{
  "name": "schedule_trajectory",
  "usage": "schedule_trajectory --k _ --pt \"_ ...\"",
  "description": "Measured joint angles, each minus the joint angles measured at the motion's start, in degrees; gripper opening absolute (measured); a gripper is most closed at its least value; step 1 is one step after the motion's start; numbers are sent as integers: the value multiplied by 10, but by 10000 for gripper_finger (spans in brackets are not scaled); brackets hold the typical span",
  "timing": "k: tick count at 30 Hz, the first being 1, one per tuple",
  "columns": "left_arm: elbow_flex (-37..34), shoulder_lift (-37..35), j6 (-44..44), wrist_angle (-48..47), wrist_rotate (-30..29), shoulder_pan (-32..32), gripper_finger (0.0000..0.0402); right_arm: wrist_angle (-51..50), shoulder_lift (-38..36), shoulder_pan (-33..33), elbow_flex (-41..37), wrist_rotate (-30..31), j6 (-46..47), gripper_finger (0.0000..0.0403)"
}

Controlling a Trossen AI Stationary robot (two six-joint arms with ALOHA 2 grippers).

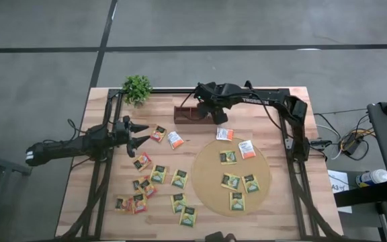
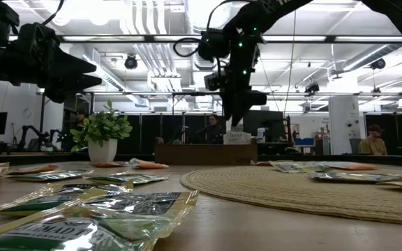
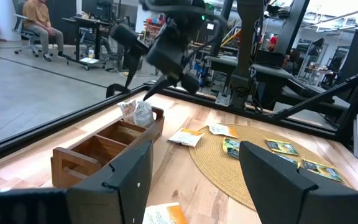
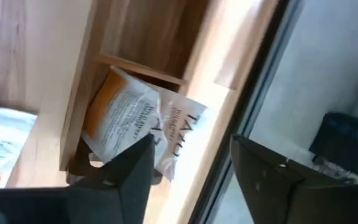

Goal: Pick & Place Tea
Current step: Put the white tea bag into the right section of the wooden organizer

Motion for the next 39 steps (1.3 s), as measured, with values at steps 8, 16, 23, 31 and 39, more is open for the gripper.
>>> schedule_trajectory --k 8,16,23,31,39 --pt "0 0 0 0 0 0 233 -25 -52 1 0 -6 136 244" --pt "0 0 0 0 0 0 233 -60 -92 1 -1 -114 216 233" --pt "0 0 0 0 0 0 233 -128 -113 7 -12 -199 204 226" --pt "0 0 0 0 0 0 233 -148 -180 7 -101 -227 207 226" --pt "0 0 0 0 0 0 233 -83 -279 8 -244 -260 231 226"
